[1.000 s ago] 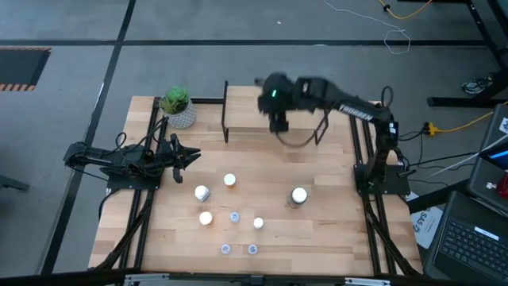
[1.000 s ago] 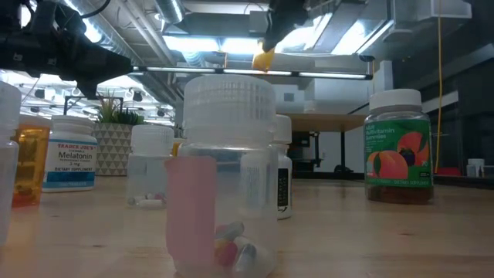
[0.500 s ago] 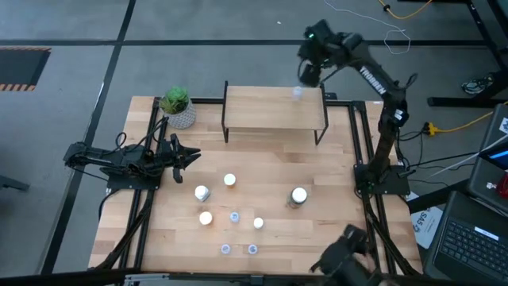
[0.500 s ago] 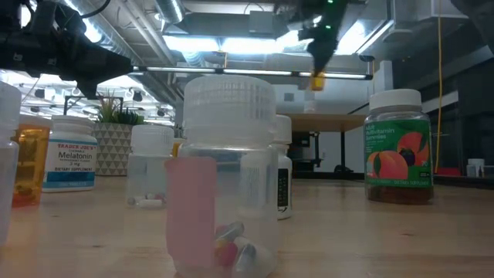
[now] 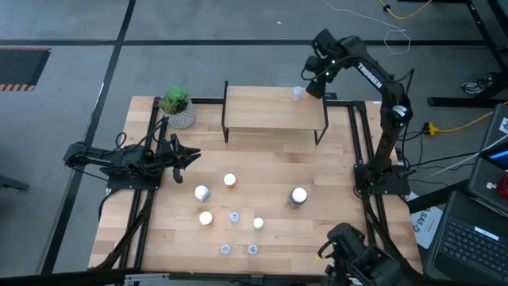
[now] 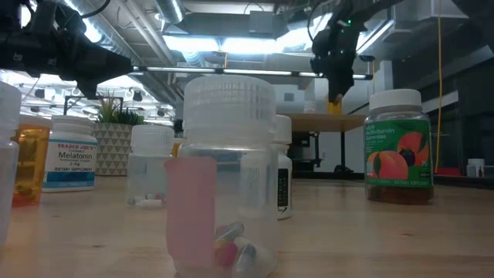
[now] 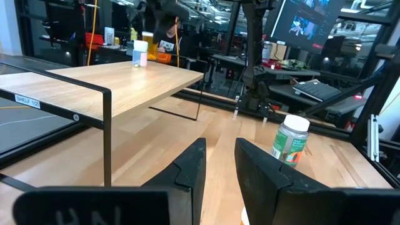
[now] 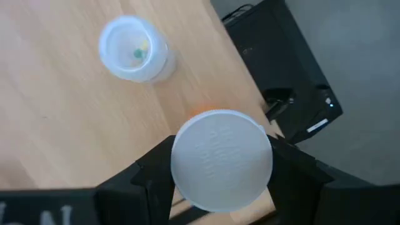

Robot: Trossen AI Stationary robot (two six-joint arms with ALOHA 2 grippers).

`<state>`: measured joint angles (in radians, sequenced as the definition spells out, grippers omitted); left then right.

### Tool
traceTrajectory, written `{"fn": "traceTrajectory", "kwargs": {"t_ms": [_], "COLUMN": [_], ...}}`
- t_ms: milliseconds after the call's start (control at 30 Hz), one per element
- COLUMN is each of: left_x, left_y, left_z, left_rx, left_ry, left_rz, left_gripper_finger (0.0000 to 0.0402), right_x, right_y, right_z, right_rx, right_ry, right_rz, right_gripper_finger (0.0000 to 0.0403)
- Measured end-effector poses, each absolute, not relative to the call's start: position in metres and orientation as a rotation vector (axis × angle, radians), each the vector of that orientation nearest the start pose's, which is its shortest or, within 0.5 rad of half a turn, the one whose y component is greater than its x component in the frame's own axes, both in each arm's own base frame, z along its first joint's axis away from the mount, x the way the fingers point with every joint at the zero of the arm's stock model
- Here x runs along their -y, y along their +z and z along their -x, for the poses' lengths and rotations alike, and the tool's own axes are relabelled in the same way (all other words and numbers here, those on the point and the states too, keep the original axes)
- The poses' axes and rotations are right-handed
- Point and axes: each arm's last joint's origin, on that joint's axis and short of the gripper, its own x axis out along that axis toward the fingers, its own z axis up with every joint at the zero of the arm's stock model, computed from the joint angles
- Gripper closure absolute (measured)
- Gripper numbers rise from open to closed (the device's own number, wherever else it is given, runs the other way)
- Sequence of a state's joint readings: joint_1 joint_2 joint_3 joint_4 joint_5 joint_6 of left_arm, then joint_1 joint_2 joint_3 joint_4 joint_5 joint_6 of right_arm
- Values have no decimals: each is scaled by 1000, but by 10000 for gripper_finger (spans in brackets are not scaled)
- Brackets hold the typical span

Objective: Pick and place medicine bottles onto shelf by color
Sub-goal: Put the orange pill bottle on the shelf, then put the white pill bottle on the shelf

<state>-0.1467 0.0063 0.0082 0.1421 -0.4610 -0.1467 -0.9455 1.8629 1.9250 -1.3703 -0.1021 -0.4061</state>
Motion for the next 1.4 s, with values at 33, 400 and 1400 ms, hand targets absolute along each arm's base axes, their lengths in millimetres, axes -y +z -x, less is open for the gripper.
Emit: {"fn": "traceTrajectory", "kwargs": {"t_ms": [33,400,1400], "left_x": [1,1,1], "left_y": [179,179,179], "left_z": [-95,-95,-95], "left_rx": [161,161,161], "left_ry": [304,303,303], "left_rz": [188,189,189], "left_gripper_finger": [321,321,321], "right_x": [292,292,244], "right_y": [334,335,439], "right_z": [-216,-219,-223], "right_rx": [-1265,-1253,-1060], "right_ry": [-456,-449,-493], "right_rz": [-328,-298,-220], "right_gripper_finger": [196,168,150]}}
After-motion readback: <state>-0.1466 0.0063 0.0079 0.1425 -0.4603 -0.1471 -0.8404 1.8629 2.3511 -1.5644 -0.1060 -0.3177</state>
